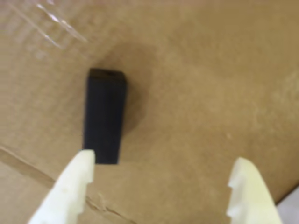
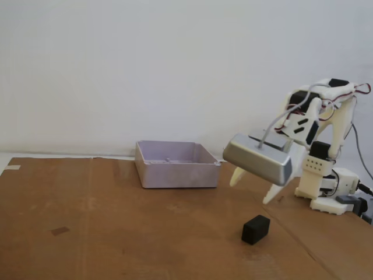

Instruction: Grasp a block and put it in the box.

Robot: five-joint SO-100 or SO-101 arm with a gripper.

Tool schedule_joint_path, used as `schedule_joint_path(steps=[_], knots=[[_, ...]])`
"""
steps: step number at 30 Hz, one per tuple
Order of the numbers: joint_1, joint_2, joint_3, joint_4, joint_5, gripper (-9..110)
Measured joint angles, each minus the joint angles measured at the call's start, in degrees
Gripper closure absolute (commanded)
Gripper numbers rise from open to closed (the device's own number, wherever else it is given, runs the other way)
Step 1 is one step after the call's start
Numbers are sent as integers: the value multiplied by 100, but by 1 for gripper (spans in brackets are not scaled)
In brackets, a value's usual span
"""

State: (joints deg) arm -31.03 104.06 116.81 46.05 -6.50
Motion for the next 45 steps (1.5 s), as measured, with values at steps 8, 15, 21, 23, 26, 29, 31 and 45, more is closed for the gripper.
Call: schedule_joint_path(steps=[8,15,21,23,26,29,31,45], knots=[[-158,-422,-299,-18,202,66],[-272,-457,-299,-18,264,66],[-281,-466,-299,-18,448,66],[-281,-466,-272,-35,492,66],[-281,-466,-167,-35,598,66],[-281,-466,-70,-35,694,66],[-281,-475,-53,-35,721,66],[-510,-958,-53,-316,1099,66]])
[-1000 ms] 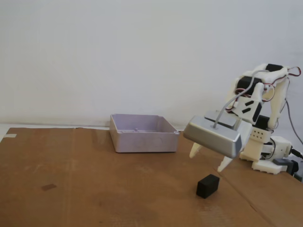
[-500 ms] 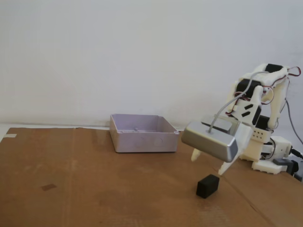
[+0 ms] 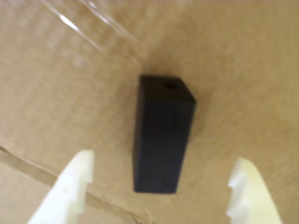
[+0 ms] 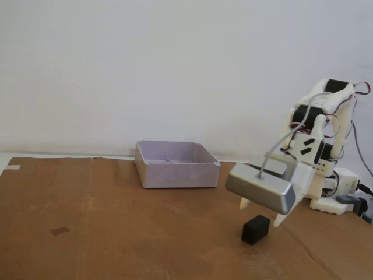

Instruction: Grasp a block and put it in the box.

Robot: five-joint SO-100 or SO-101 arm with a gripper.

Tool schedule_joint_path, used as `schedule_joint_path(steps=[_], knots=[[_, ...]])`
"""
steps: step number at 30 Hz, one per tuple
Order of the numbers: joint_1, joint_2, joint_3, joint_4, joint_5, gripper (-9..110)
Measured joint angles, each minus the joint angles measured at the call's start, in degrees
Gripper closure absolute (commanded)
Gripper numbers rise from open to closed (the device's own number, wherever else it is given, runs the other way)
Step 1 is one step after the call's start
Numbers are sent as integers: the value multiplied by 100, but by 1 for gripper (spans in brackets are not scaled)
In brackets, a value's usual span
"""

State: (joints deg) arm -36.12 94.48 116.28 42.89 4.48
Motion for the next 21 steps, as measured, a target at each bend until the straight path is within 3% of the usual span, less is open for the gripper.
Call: schedule_joint_path(steps=[21], knots=[[9,-905,0,-536,79,66]])
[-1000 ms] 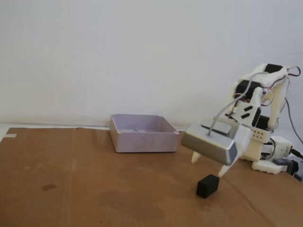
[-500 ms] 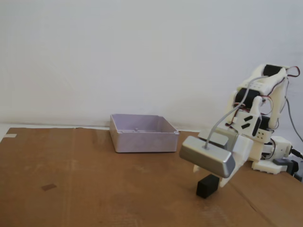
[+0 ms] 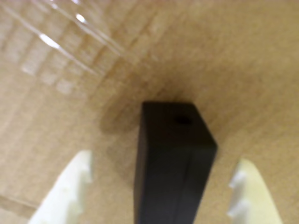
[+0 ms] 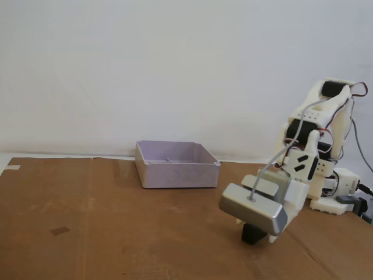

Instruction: Grasp a block and put it in the box.

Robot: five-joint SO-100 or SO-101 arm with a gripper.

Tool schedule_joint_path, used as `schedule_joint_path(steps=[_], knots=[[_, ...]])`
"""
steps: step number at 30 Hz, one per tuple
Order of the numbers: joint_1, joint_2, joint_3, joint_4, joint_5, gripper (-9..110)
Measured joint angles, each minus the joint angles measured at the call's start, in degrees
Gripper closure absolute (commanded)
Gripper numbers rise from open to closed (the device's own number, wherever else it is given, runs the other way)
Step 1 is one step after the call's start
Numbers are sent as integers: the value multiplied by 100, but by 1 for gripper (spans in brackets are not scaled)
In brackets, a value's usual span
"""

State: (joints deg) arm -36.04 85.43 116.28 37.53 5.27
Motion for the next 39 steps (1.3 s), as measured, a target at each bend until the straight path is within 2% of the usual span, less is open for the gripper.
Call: schedule_joint_path(steps=[30,39], knots=[[211,-369,-18,-105,44,67],[290,-343,141,-316,-9,96]])
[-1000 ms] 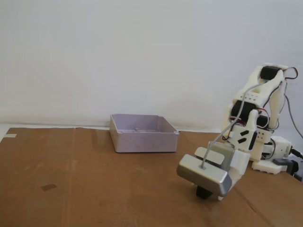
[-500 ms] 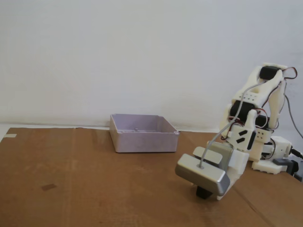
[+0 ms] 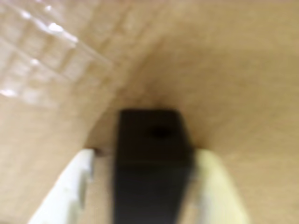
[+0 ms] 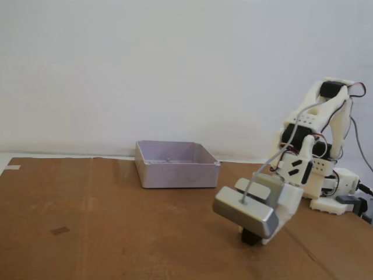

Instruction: Grasp a block and put it in the box.

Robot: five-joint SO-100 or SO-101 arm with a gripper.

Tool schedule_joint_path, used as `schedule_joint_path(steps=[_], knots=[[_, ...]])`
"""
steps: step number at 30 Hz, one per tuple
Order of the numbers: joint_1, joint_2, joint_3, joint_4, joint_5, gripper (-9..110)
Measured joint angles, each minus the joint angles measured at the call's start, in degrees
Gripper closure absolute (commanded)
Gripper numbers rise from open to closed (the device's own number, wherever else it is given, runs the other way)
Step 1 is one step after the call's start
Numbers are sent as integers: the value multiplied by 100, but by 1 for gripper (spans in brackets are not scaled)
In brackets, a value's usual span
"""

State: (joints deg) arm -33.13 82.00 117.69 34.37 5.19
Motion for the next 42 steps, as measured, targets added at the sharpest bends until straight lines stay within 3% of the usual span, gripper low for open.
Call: schedule_joint_path(steps=[4,42], knots=[[132,0,18,-70,9,102],[97,-53,-404,18,9,102]])
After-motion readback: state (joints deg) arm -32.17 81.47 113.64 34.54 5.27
